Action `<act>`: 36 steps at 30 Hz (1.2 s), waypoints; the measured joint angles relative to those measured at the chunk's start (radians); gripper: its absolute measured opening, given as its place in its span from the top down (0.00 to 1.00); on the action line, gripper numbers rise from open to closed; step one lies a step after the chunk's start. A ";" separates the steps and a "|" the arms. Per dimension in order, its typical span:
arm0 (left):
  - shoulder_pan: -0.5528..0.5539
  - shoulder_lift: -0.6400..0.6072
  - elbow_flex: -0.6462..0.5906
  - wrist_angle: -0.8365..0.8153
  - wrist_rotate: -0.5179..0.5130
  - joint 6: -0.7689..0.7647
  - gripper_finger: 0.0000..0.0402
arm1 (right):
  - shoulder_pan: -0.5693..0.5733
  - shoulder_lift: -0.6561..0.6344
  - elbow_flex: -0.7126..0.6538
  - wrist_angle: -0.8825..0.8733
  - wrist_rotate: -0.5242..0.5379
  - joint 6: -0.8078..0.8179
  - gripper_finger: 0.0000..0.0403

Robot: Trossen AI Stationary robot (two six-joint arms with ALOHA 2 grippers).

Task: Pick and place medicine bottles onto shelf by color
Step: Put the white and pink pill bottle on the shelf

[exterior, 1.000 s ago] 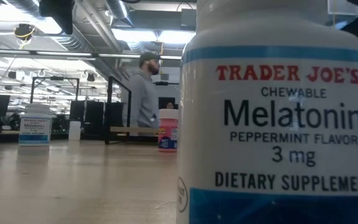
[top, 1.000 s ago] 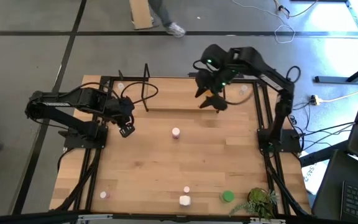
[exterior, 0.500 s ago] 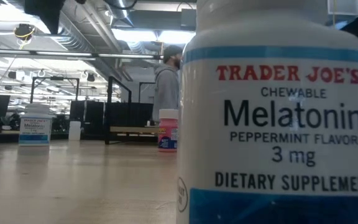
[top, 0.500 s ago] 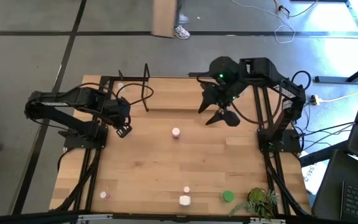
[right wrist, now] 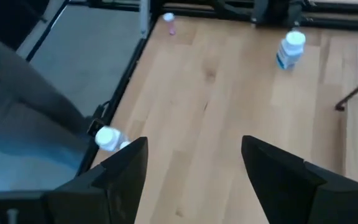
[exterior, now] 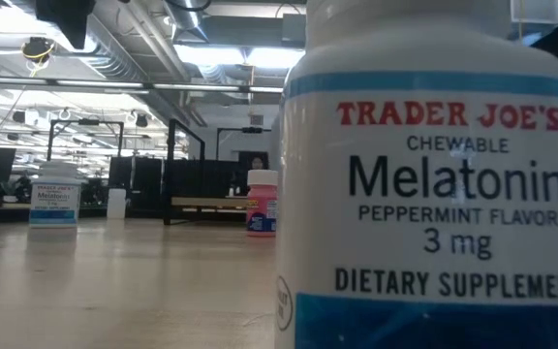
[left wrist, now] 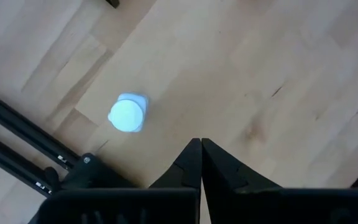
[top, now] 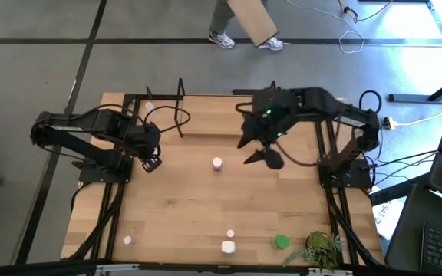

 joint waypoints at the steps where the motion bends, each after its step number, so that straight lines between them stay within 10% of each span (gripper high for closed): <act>1: -0.007 0.000 0.000 0.000 0.000 0.000 1.00 | 0.002 -0.007 -0.039 0.037 0.002 0.021 0.35; 12: -0.037 0.000 0.000 0.009 -0.031 -0.011 1.00 | 0.003 -0.032 -0.283 0.142 0.008 0.137 0.35; 18: -0.037 0.000 -0.001 0.038 -0.060 -0.034 1.00 | -0.003 -0.031 -0.411 0.206 0.208 0.100 0.35; 36: -0.036 0.000 -0.001 0.074 -0.076 -0.035 1.00 | -0.037 -0.029 -0.791 0.788 0.212 -0.053 0.35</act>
